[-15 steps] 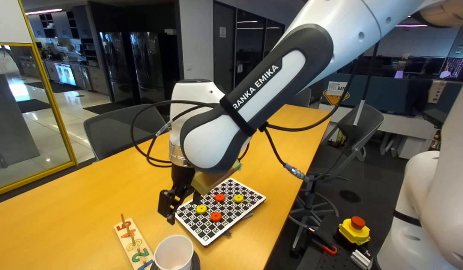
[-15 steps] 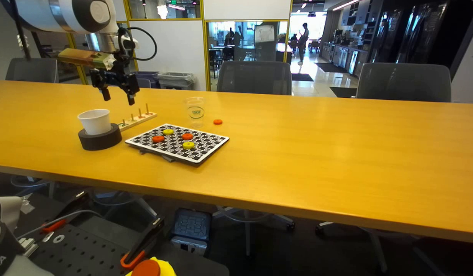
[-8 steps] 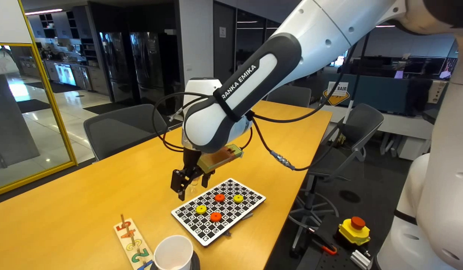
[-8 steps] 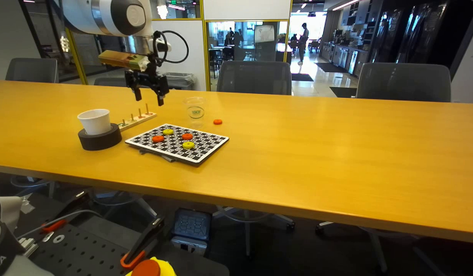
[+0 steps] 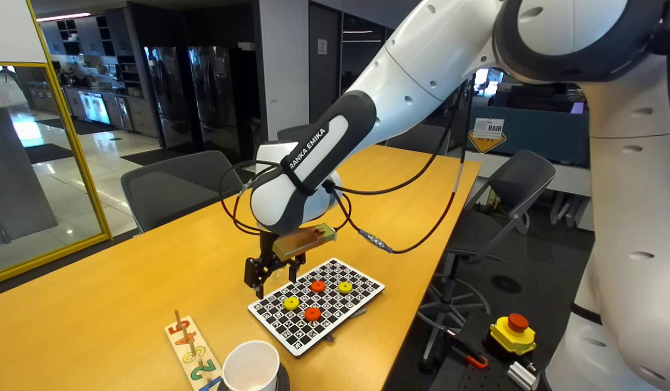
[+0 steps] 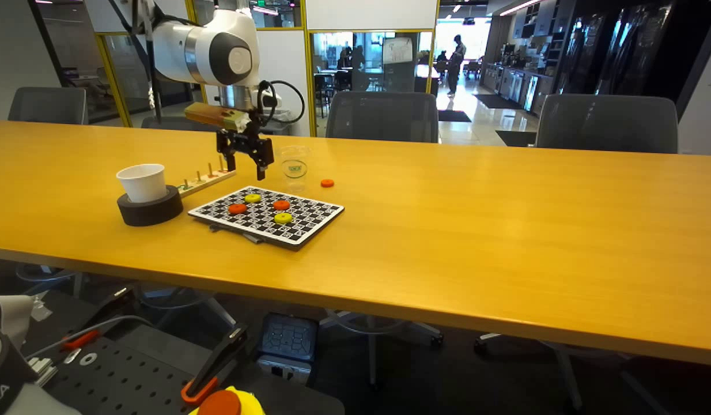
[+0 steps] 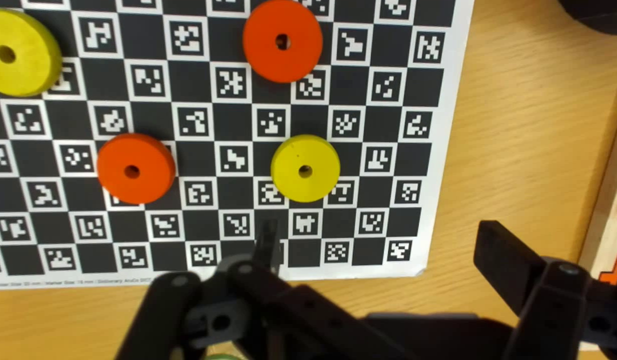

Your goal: Put an orange block in the white cup then put the yellow block in the clear cup, then put two orange blocks in the white cup and lastly put the yellow block in the clear cup

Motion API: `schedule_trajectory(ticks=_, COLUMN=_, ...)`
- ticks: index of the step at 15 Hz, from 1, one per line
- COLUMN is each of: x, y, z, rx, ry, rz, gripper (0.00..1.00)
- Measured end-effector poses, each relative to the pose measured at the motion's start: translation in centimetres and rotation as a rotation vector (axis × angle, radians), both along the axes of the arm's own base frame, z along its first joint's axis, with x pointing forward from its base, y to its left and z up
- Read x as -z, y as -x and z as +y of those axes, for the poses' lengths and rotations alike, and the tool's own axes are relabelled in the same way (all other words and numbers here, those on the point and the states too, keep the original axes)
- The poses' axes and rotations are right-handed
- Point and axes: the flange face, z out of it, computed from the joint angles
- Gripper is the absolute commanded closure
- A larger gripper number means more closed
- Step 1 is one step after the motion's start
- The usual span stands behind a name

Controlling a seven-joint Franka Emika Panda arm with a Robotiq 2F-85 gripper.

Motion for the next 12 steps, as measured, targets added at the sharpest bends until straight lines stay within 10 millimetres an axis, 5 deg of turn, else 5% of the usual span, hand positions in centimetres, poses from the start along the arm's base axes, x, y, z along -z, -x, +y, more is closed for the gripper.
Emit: schedule_trajectory(ticks=12, x=2.7, y=0.3, z=-0.2, rx=0.145, ry=0.037, rz=0.048, gripper=0.0)
